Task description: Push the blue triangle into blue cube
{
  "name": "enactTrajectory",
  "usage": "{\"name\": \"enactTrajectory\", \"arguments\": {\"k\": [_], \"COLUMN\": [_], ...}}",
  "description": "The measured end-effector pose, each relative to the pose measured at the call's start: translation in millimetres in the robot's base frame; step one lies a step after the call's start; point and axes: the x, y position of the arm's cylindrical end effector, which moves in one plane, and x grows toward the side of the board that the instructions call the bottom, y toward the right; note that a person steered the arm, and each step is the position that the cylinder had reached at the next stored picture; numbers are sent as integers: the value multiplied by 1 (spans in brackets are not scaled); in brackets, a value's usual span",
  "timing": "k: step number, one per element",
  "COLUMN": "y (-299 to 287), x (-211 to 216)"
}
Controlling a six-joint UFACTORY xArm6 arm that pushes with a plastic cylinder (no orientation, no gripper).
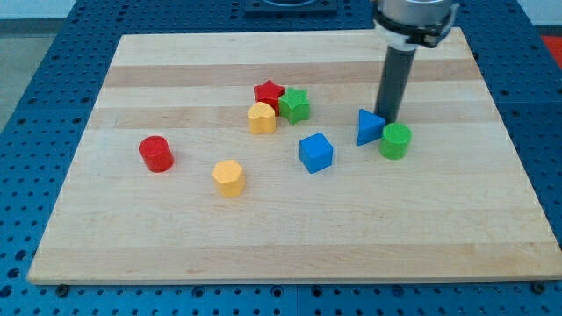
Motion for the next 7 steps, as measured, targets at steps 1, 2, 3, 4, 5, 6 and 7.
{"name": "enactTrajectory", "arguments": {"k": [1,2,3,4,5,6,7], "y": [47,39,-16,-73,-83,-73,-47], "x": [1,10,16,20,20,20,30]}}
